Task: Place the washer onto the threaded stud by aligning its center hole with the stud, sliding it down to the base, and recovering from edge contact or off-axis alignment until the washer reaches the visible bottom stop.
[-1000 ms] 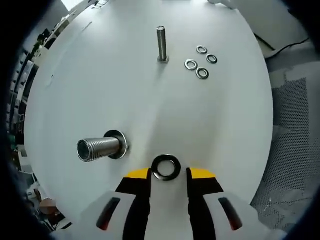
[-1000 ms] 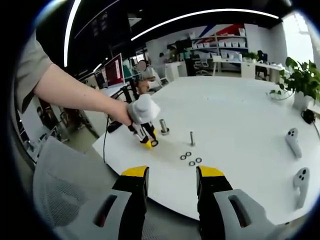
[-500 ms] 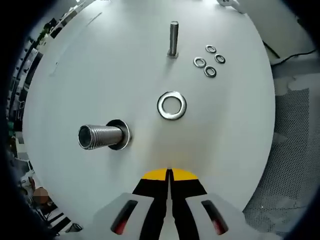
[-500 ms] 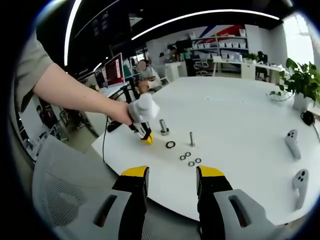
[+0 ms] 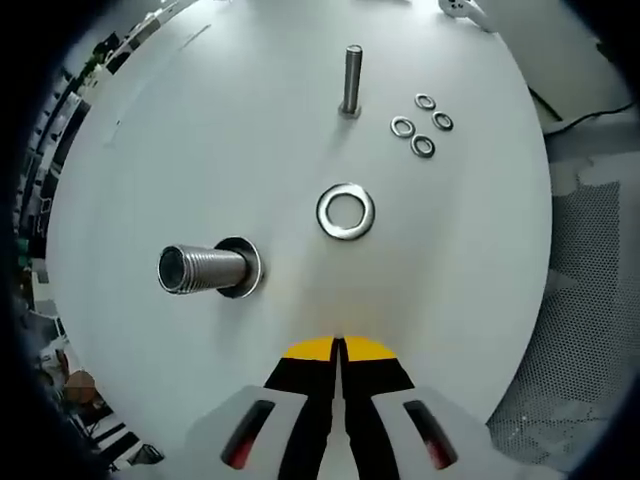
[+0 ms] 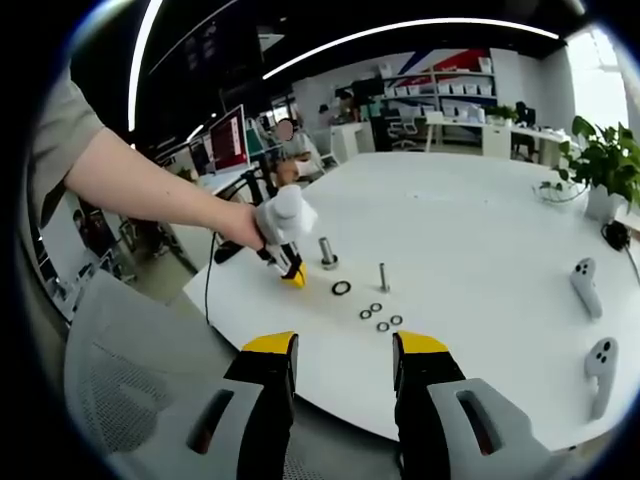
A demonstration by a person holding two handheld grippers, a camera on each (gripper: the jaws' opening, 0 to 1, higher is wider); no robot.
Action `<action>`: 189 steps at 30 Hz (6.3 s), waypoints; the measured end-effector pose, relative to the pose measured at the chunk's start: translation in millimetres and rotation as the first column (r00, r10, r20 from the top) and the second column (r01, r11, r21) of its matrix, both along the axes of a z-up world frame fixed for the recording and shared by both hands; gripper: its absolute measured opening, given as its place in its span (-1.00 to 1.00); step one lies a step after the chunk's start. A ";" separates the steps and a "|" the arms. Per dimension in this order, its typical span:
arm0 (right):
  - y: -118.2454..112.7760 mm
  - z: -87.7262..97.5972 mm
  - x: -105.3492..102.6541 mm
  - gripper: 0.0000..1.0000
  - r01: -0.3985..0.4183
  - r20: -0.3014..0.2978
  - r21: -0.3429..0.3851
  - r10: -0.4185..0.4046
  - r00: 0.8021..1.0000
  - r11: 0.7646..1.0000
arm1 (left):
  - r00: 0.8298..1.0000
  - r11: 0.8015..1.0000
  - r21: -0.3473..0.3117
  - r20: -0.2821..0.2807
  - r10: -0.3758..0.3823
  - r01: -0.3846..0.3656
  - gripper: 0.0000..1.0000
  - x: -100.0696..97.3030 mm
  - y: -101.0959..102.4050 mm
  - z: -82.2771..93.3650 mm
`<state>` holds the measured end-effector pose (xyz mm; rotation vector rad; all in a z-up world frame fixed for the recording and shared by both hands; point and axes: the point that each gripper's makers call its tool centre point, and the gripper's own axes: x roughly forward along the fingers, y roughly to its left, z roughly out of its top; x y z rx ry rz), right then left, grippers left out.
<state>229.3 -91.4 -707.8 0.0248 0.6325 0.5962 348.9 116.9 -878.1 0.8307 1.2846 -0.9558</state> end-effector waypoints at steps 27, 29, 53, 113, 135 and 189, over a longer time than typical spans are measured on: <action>-2.1 4.0 1.7 -0.20 0.013 0.018 0.017 -0.013 1.000 1.000 | 0.999 0.994 -0.104 0.020 0.037 -0.035 -0.37 11.4 -44.6 8.2; -1.7 3.4 1.3 -0.20 0.010 0.015 0.015 -0.010 1.000 1.000 | 0.999 0.994 -0.109 0.023 0.031 -0.029 -0.37 13.8 -50.2 10.4; -3.5 3.5 2.0 -0.20 0.019 0.018 0.015 -0.019 1.000 1.000 | 1.000 0.997 -0.071 0.016 -0.017 0.018 -0.43 26.3 -75.5 2.8; -5.4 4.3 3.4 -0.21 0.033 0.019 0.025 -0.034 0.999 0.999 | 0.992 0.993 -0.091 0.106 -0.064 0.073 -0.64 40.3 -73.7 41.3; -5.5 3.3 3.5 -0.21 0.033 0.014 0.022 -0.033 0.999 0.999 | 0.987 0.995 -0.073 0.150 -0.064 0.076 -0.64 67.5 -48.1 100.5; -4.4 0.2 1.5 -0.22 0.019 0.005 0.006 -0.019 1.000 1.000 | 0.996 1.000 -0.017 0.087 -0.007 0.009 -0.63 62.9 -21.2 24.3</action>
